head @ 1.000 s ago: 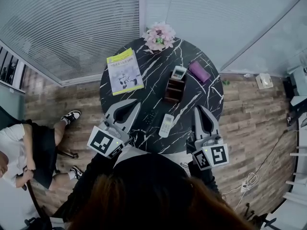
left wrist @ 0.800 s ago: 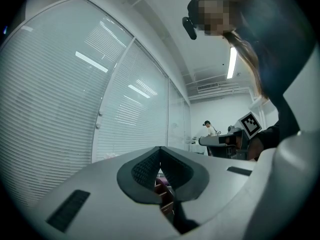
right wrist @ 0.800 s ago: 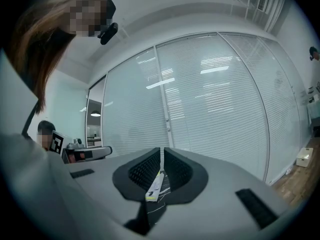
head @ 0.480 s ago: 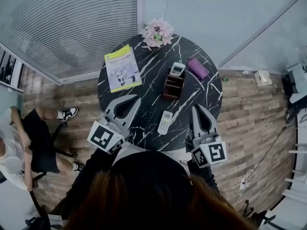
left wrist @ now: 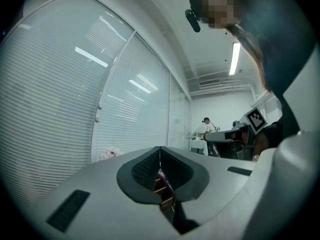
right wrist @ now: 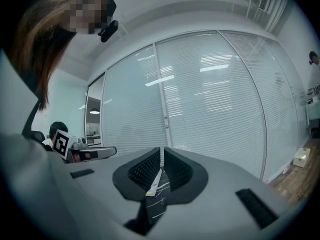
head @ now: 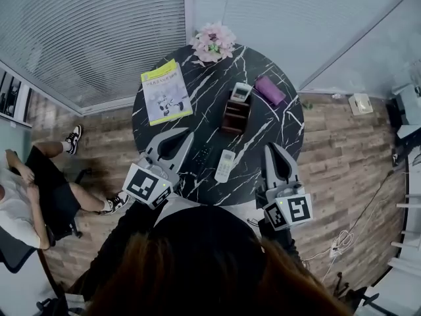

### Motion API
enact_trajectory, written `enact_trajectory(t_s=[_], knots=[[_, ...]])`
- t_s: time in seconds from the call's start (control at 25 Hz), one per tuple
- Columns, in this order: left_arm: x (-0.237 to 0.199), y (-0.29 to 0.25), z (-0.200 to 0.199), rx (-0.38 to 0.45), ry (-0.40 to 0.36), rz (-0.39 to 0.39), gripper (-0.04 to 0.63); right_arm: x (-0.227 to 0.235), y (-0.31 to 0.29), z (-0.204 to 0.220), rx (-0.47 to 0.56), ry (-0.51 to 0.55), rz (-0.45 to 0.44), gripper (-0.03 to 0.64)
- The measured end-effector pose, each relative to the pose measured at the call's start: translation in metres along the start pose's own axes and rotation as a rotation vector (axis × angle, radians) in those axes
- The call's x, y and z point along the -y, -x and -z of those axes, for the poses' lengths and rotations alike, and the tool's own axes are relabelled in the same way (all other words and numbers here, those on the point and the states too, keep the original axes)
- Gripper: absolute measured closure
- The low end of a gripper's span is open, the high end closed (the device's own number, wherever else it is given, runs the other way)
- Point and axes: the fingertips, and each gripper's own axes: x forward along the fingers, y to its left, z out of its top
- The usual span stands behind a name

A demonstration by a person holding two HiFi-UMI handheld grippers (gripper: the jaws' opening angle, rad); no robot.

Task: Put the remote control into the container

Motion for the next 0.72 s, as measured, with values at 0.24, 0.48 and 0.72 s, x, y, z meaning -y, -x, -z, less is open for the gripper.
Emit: enact_trajectory(t_s=[0.24,0.48,0.72], knots=[[0.004,-0.009,0.018,-0.060,0.002,0.002,0.586,0.005,0.002,0.004,-0.002,-0.005,0.009,0.584],[0.016,-0.029,0.051,-0.153,0.017,0.019,0.586,0.013,0.010,0.009,-0.014,-0.011,0.022,0.584],[0.030,-0.046,0.094,-0.276,0.040,0.071,0.584,0.023,0.015,0.018,-0.022,-0.059,0.030,0.584]])
